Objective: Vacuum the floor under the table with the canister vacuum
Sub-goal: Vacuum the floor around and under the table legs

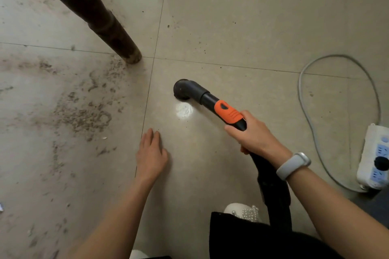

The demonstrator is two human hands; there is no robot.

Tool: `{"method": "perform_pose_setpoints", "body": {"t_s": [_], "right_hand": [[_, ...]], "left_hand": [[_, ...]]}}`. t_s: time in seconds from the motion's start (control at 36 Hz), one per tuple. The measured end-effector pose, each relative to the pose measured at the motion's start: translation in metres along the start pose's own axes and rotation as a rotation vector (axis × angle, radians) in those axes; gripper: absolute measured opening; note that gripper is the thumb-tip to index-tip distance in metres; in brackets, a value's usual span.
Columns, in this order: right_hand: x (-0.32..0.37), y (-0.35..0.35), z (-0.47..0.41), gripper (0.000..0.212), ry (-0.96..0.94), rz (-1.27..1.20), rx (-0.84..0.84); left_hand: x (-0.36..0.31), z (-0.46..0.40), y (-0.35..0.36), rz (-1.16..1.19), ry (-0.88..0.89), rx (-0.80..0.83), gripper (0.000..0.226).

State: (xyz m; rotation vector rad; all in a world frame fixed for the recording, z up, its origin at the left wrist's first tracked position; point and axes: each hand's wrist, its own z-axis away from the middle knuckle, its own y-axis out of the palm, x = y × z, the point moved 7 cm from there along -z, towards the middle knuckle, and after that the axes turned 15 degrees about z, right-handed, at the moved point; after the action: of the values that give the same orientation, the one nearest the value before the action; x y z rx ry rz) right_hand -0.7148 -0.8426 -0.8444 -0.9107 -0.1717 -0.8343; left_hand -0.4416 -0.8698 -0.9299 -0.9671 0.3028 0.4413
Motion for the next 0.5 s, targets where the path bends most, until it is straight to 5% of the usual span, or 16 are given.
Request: {"method": "perform_pose_setpoints", "body": {"t_s": [0.11, 0.28, 0.5], "right_hand": [[0.041, 0.011, -0.014, 0.037, -0.117, -0.148, 0.120], [0.081, 0.023, -0.046, 0.044, -0.128, 0.205, 0.126], [0.040, 0.041, -0.005, 0.031, -0.085, 0.425, 0.227]], "left_hand": [[0.001, 0.000, 0.002, 0.019, -0.022, 0.026, 0.063], [0.007, -0.002, 0.000, -0.009, 0.009, 0.061, 0.065], [0.006, 0.003, 0.000, -0.034, 0.012, 0.036, 0.064]]}}
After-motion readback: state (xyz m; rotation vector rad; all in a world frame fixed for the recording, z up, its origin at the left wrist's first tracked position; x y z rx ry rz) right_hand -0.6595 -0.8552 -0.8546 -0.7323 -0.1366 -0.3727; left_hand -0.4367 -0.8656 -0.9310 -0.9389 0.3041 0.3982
